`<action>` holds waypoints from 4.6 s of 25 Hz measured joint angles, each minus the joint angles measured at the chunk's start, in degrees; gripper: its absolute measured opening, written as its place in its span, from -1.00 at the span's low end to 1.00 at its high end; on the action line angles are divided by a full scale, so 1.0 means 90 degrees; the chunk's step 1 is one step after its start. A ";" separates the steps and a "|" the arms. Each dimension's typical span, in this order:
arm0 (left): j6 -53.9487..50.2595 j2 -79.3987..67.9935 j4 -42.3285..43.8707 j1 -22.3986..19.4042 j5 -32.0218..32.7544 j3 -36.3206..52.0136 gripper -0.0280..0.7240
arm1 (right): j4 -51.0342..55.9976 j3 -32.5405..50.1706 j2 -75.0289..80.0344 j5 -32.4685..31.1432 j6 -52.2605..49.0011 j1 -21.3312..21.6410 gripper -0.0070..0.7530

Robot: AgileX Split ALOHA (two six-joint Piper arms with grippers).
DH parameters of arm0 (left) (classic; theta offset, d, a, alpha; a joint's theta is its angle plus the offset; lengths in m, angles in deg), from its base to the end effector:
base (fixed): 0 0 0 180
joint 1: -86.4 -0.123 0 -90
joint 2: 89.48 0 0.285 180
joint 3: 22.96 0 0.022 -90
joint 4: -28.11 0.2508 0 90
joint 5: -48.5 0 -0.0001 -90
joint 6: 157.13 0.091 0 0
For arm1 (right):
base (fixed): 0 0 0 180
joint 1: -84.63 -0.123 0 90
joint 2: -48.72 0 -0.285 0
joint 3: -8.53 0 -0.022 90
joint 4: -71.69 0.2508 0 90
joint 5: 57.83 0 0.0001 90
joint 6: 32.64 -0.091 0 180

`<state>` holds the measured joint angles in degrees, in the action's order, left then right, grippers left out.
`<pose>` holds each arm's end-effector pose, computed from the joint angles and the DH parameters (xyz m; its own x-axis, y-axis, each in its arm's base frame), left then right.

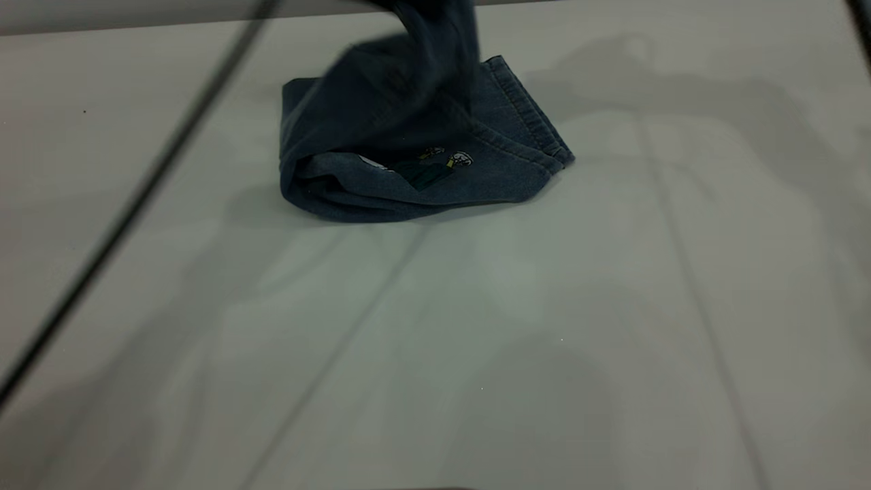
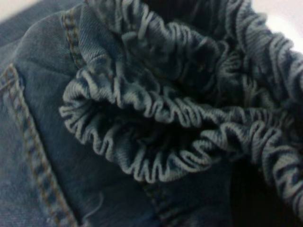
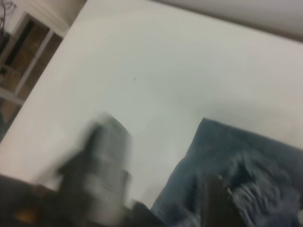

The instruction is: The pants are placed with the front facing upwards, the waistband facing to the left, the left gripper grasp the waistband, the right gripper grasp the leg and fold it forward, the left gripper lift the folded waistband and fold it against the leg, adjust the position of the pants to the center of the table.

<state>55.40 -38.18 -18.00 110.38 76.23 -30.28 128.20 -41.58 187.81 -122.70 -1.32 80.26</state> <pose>0.4053 -0.2137 0.1666 -0.8036 0.1768 -0.5683 0.4401 0.8194 -0.3673 0.4984 0.1070 0.2913 -0.7610 -0.0424 -0.6474 -0.5296 0.6169 0.5822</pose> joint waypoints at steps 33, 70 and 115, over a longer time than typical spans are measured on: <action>-0.0361 0.3234 0.1722 -0.1083 0.0806 0.0000 0.57 | -0.5326 -0.0013 0.0081 0.0279 -0.2042 -0.2827 -0.15; -0.0224 0.3271 0.1755 -0.1088 0.2507 0.0000 0.57 | -0.6337 -0.0317 0.2099 -0.0484 -0.6773 -0.3738 0.31; -0.2669 1.0533 0.4232 -0.1094 0.4098 0.6232 0.57 | -0.5942 1.1134 -1.1000 0.0093 -0.3860 -0.3766 0.31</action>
<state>31.38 56.61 20.09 100.53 113.11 25.80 74.72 58.62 88.81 -121.87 -36.06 46.37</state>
